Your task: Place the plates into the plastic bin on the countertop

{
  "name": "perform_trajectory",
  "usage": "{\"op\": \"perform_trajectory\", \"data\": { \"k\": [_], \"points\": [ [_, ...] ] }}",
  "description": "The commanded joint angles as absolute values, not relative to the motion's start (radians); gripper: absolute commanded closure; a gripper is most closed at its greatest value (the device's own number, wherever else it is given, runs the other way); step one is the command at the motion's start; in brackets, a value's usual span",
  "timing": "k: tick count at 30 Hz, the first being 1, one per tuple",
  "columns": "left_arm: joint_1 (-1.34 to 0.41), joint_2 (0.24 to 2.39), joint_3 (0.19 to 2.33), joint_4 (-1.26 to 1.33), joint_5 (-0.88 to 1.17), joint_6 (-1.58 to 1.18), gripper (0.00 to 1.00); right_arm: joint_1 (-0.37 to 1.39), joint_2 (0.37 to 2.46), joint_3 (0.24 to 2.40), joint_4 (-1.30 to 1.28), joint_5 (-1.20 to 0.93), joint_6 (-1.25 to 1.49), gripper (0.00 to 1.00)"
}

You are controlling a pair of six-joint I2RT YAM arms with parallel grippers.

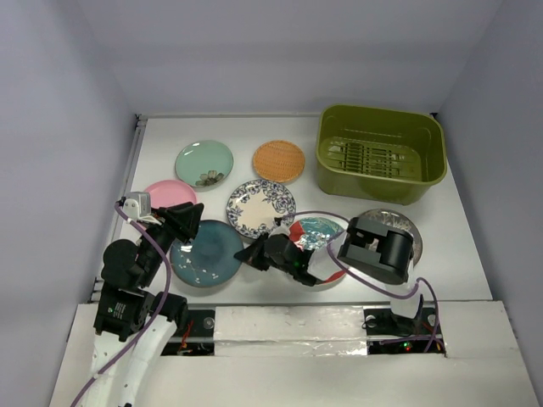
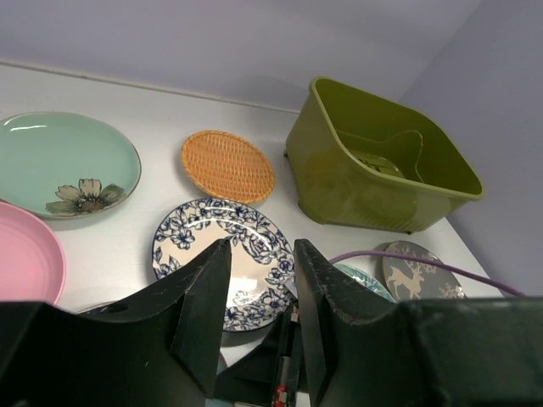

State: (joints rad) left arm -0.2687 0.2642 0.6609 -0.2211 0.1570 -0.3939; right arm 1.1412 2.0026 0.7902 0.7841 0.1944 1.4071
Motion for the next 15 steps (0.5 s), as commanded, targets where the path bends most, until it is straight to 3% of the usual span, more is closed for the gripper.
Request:
{"op": "perform_trajectory", "data": {
  "k": [1,9,12,15],
  "points": [
    [-0.275,0.255,0.653,-0.175,0.153,-0.393,0.67,1.141,1.899,0.727,0.867,0.239,1.405,1.0],
    [-0.275,0.252,0.657,-0.183,0.132,-0.396,0.68,1.141,1.58,0.565,0.937,0.21,1.309,1.0],
    [-0.275,0.245,0.661,-0.19,0.115,-0.397,0.68,1.132,1.41,0.564,0.846,0.263,1.25,1.0],
    [-0.275,0.233,0.663,-0.195,0.097,-0.399,0.68,1.121,1.214,0.609,0.593,0.381,1.148,1.0]
  ]
}}
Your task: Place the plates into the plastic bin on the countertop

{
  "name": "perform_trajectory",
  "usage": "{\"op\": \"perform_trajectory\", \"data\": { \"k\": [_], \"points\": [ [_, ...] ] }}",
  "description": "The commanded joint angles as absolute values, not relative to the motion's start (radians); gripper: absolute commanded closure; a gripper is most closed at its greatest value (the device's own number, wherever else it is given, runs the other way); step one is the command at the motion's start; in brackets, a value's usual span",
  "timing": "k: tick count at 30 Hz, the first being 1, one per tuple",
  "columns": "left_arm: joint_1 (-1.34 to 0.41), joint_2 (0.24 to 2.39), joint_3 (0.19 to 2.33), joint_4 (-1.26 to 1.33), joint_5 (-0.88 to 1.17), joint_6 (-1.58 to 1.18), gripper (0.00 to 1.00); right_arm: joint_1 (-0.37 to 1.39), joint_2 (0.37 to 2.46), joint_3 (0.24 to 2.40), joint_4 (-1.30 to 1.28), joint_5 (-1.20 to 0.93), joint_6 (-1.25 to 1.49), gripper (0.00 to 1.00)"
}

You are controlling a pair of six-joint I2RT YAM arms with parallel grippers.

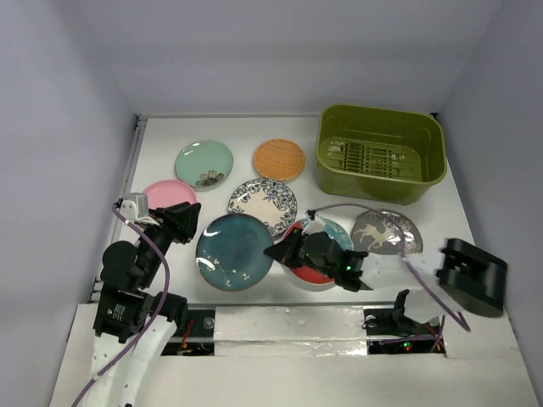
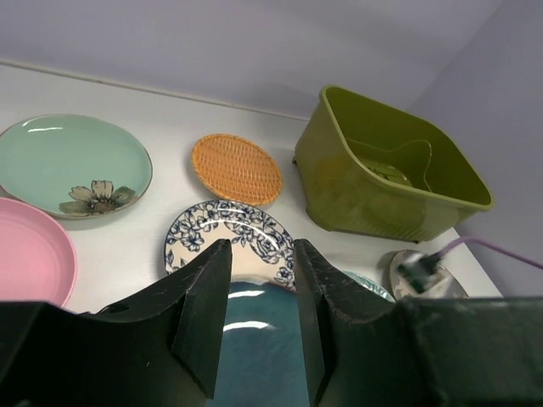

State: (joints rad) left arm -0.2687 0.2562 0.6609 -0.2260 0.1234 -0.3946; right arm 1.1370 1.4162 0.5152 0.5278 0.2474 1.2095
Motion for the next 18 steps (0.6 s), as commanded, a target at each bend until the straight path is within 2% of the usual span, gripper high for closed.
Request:
{"op": "perform_trajectory", "data": {
  "k": [1,3,7,9,12,15,18],
  "points": [
    [-0.275,0.229,0.664,-0.198,0.094,-0.4,0.68,1.086,1.165,0.62,0.484,0.411,1.125,1.0],
    [-0.275,0.222,0.666,-0.202,0.083,-0.403,0.67,1.042,1.021,0.64,0.407,0.466,1.079,1.0],
    [-0.275,0.215,0.663,-0.199,0.086,-0.403,0.66,0.83,0.837,0.696,0.244,0.463,0.926,1.0],
    [-0.275,0.21,0.661,-0.196,0.089,-0.403,0.65,0.662,0.807,0.736,0.192,0.434,0.853,1.0],
    [-0.284,0.204,0.661,-0.195,0.091,-0.403,0.64,0.381,0.839,0.825,0.134,0.252,0.809,1.0],
    [-0.284,0.198,0.66,-0.195,0.094,-0.405,0.64,0.203,0.946,0.922,0.103,0.175,0.766,1.0],
    [-0.293,0.196,0.66,-0.193,0.094,-0.405,0.64,0.105,1.046,1.011,0.089,0.102,0.744,1.0]
  ]
}}
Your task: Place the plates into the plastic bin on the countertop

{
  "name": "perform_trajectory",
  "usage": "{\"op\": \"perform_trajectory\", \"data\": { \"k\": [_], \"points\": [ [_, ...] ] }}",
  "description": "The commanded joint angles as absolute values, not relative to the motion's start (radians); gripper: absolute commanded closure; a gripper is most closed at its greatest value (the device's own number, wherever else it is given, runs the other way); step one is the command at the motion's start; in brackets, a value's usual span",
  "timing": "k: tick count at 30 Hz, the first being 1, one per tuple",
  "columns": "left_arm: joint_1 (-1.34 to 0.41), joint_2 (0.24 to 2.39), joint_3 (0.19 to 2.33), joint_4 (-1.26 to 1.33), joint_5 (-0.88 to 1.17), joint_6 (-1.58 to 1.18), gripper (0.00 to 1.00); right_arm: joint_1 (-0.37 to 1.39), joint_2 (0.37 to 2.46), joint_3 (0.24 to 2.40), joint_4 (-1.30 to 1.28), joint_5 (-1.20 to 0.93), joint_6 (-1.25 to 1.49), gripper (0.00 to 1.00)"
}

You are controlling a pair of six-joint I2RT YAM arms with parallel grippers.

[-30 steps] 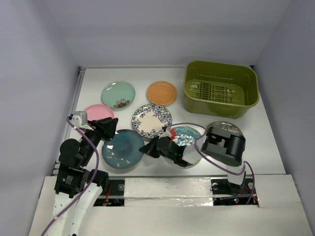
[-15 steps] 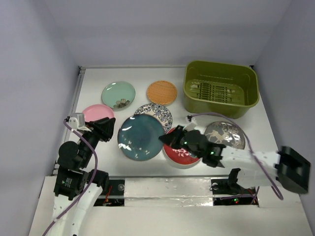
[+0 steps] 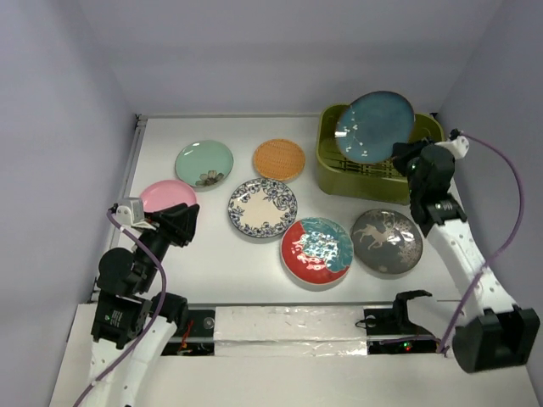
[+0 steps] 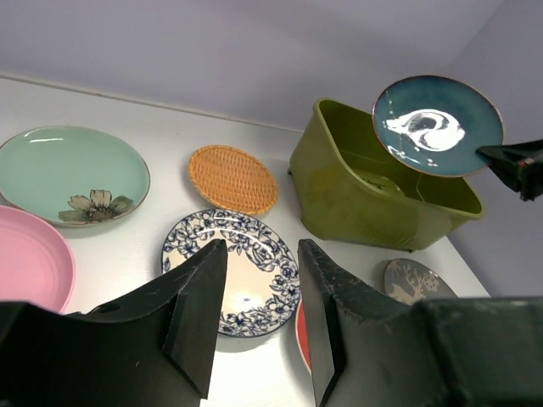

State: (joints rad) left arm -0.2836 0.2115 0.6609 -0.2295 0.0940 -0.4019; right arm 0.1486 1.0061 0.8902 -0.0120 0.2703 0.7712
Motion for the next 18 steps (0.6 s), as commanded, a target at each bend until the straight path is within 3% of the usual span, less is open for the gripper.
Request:
{"op": "perform_trajectory", "data": {
  "k": [1,8,18],
  "points": [
    [-0.293,0.195,0.66,-0.192,0.095,-0.403,0.64,0.059,1.069,1.031,0.072,0.097,0.742,1.0],
    [-0.304,0.18,0.66,-0.193,0.087,-0.405,0.63,-0.092,1.281,1.118,0.038,-0.029,0.718,1.0],
    [-0.322,0.175,0.66,-0.192,0.084,-0.403,0.63,-0.103,1.514,1.149,0.003,-0.06,0.68,1.0]
  ]
}}
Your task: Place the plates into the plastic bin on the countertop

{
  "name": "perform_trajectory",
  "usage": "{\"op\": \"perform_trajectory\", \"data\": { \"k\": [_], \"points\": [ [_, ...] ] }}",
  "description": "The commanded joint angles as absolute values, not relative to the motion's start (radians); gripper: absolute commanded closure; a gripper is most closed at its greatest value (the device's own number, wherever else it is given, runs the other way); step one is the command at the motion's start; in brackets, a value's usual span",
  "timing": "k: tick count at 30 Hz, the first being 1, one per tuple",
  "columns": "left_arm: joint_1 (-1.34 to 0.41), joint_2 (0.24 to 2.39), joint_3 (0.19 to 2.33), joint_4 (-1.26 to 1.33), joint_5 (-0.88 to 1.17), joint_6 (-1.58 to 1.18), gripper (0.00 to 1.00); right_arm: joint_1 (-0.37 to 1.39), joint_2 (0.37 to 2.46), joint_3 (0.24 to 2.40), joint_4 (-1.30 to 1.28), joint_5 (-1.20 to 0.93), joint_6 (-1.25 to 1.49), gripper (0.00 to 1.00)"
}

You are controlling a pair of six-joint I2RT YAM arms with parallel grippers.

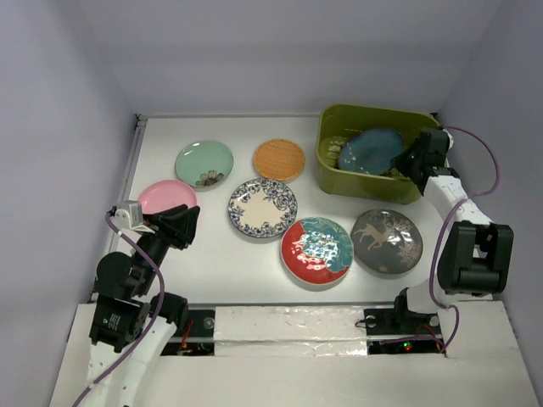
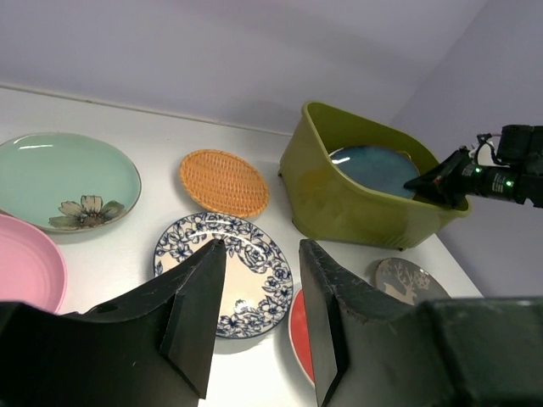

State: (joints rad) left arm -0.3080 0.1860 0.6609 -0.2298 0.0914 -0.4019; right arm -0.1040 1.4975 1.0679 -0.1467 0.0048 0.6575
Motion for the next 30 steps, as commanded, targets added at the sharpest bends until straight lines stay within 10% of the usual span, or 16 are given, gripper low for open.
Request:
{"op": "perform_trajectory", "data": {
  "k": [1,5,9,18,20,25,30],
  "points": [
    [-0.322,0.175,0.658,-0.193,0.083,-0.403,0.63,-0.103,1.523,1.152,0.003,-0.051,0.67,1.0],
    [-0.322,0.172,0.658,-0.192,0.084,-0.403,0.63,-0.103,1.531,1.138,-0.038,0.014,0.649,0.84],
    [-0.322,0.172,0.658,-0.192,0.084,-0.403,0.63,-0.103,1.511,1.114,-0.057,0.107,0.624,0.35],
    [-0.331,0.172,0.658,-0.192,0.086,-0.402,0.63,-0.103,1.29,1.083,-0.048,0.121,0.615,0.21],
    [-0.331,0.173,0.658,-0.19,0.086,-0.403,0.63,-0.068,1.237,1.071,-0.038,0.091,0.615,0.25],
    [-0.331,0.176,0.661,-0.198,0.072,-0.407,0.64,0.249,1.161,1.023,0.056,0.04,0.644,1.0],
    [-0.331,0.193,0.666,-0.212,0.043,-0.41,0.94,0.607,1.346,1.029,0.204,0.051,0.716,1.0]
  ]
}}
